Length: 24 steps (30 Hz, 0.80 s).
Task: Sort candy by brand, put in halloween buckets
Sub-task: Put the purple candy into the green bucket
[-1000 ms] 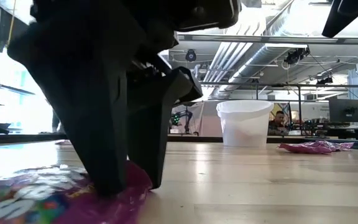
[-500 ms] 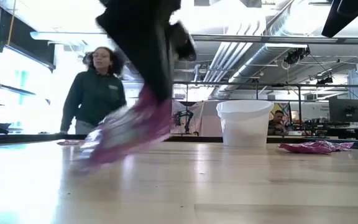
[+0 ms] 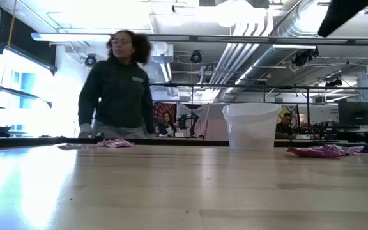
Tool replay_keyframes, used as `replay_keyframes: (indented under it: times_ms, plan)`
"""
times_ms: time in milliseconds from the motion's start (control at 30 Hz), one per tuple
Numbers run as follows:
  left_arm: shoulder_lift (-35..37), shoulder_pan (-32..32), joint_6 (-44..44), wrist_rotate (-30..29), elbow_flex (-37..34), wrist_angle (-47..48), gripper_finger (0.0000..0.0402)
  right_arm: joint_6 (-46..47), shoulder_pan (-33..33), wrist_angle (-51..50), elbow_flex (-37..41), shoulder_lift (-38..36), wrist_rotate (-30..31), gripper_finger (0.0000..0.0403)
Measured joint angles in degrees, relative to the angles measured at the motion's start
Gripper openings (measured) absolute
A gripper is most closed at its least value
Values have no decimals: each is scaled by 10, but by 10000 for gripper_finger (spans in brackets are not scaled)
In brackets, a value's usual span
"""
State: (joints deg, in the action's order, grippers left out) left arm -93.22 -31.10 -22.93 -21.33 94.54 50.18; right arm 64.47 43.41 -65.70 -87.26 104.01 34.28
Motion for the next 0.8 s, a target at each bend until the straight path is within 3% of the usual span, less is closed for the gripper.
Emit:
replay_keyframes:
  times_ms: [133,600,800]
  plan:
    - [24,-47,-90,-31,0,89,0,-3,-6,1,0,0,18,263]
    - [21,-210,-436,-46,-1,359,0,-20,-29,3,0,0,24,263]
    - [21,-244,-475,-37,-1,386,0,-20,-37,3,0,0,24,263]
